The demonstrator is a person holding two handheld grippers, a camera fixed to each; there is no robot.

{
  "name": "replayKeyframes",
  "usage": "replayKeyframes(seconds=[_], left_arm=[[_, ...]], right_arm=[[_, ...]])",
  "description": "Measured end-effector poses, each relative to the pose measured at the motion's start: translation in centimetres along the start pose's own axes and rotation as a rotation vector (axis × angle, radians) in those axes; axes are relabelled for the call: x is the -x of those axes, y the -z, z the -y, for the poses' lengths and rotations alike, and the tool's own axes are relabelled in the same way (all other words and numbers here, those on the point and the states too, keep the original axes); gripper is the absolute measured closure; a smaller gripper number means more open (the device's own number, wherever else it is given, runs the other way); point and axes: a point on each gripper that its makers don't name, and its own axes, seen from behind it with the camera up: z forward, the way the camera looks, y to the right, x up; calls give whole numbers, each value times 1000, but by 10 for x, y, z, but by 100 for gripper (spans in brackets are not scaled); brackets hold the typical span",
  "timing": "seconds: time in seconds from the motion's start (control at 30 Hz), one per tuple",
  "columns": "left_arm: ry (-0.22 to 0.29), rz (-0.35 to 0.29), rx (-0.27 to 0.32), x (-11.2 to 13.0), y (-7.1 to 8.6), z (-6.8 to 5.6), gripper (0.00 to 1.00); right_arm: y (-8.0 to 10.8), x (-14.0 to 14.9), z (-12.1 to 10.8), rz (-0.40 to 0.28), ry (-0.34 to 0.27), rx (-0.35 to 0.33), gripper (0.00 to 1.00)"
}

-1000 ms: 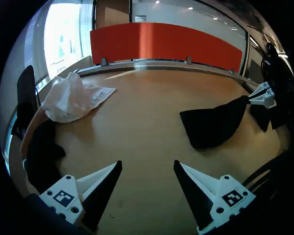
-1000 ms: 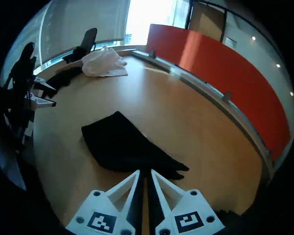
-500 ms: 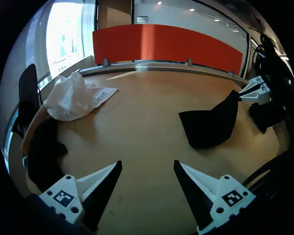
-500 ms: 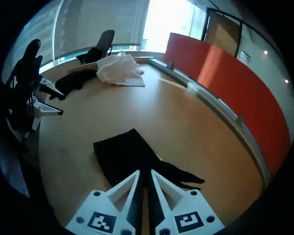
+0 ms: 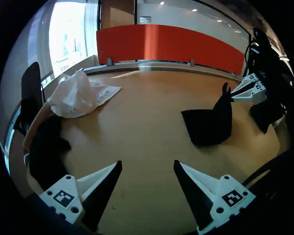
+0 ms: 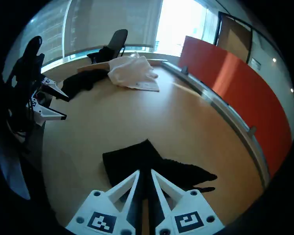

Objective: Fold towel

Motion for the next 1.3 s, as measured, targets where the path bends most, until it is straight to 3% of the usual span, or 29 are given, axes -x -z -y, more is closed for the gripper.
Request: replayKeyframes(seconds=[0.37,0.77,0.83,1.03,1.13,1.3], left_arm=[[9,2,-12,5,3,4,2],[17,4,-15,12,6,5,2],[17,3,-16,12,6,5,2],[17,2,-18,13,8,7,2],[18,2,-19,13,8,7,2],[18,0,-21,13,10,8,2]], right_arm=[[-37,-1,26,22,8,-71,95],[-46,1,32,39,3,-88,92],[-46,1,33,40,4,-90,87],[-47,1,33,40,2,-86,26],[-47,1,33,39,-6,-83,17],[-46,4,32,41,-23,-74,16]])
